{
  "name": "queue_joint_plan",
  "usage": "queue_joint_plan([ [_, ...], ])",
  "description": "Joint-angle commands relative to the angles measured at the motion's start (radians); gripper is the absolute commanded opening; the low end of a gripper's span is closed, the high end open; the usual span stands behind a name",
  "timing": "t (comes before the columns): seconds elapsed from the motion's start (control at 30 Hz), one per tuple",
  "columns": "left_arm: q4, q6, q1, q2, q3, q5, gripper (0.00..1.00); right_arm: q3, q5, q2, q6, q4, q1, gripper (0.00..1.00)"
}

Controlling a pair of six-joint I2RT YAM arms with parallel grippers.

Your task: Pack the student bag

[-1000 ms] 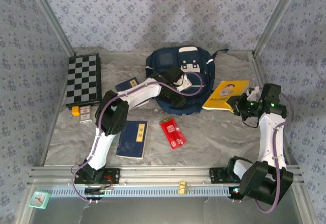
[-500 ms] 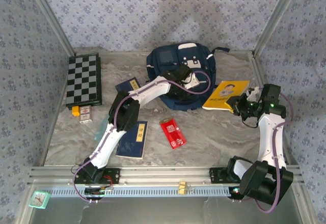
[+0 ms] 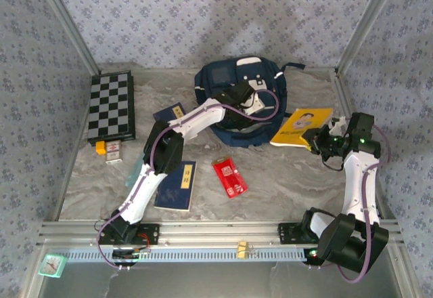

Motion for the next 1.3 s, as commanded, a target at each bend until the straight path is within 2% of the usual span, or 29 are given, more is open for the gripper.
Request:
queue_joint_plan([
  [0.0,-0.02,-0.058,0.008,-0.088,0.045,0.013,0.0,0.015,-0.016,-0.028,-0.018,0.001,-0.01,0.0],
  [0.2,-0.027,-0.063,-0.003,-0.129,0.039,-0.018,0.0,0.03,-0.014,-0.029,-0.024,-0.009,-0.015,0.0],
  [0.4,-0.018,-0.135,-0.006,-0.195,0.05,-0.052,0.0,0.046,-0.031,-0.026,-0.032,-0.024,-0.013,0.0],
  [0.57,-0.032,-0.167,-0.018,-0.253,0.087,-0.126,0.0,0.037,-0.067,-0.017,-0.005,0.017,0.058,0.0],
  [0.77,-0.021,-0.17,-0.02,-0.305,0.106,-0.164,0.0,0.016,-0.079,0.062,0.061,0.206,0.26,0.0],
  [0.9,-0.013,-0.196,-0.019,-0.301,0.15,-0.233,0.0,-0.017,-0.077,0.154,0.153,0.449,0.349,0.0],
  [1.0,0.0,-0.218,-0.019,-0.298,0.172,-0.253,0.0,0.016,-0.03,0.257,0.149,0.572,0.419,0.0],
  [1.27,-0.008,-0.255,-0.019,-0.274,0.221,-0.274,0.0,0.143,0.005,0.564,0.142,0.806,0.512,0.0],
])
